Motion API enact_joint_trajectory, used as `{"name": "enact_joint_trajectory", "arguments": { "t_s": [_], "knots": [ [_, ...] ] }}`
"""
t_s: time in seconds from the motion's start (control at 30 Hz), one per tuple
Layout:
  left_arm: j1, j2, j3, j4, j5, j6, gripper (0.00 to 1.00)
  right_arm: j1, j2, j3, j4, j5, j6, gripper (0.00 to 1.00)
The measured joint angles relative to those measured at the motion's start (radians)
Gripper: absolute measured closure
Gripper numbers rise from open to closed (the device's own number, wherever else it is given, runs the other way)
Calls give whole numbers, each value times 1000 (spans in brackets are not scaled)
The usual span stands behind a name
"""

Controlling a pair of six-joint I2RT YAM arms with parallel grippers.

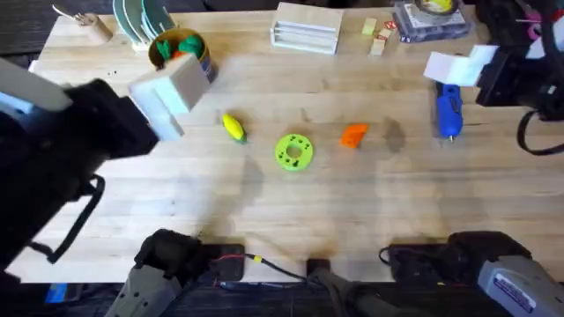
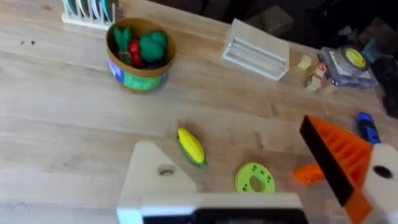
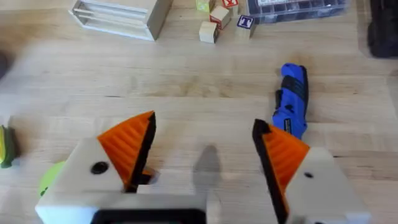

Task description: Pick up the gripper from the table and insert it into the empty holder that is missing its gripper. Then pick up a screw, insert it into the mounting hole, and use the screwdriver to tighten it. Finally, clean up the table by picking up the vegetable and placing it into the bucket.

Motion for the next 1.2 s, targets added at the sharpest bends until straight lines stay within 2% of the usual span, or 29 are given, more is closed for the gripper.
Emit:
{"name": "enact_joint_trajectory", "arguments": {
  "t_s": [0.2, 0.37, 0.5, 0.8, 1.0, 1.2],
  "knots": [
    [0, 0, -8, 164, -22, 171, 8, 0, 0, 0, 0, 0, 0, 12],
    [0, -2, -81, 256, -26, 250, 8, 0, 0, 0, 0, 0, 0, 12],
    [0, -49, -180, 328, -25, 272, 8, 0, 0, 0, 0, 0, 0, 12],
    [0, -320, -418, 467, -20, 285, 8, 0, 0, 0, -1, 0, 0, 12],
    [0, -433, -542, 517, -18, 287, 8, 0, 0, 0, -1, 0, 0, 12],
    [0, -502, -684, 679, -18, 287, 8, 0, 0, 0, -1, 0, 0, 12]
  ]
}}
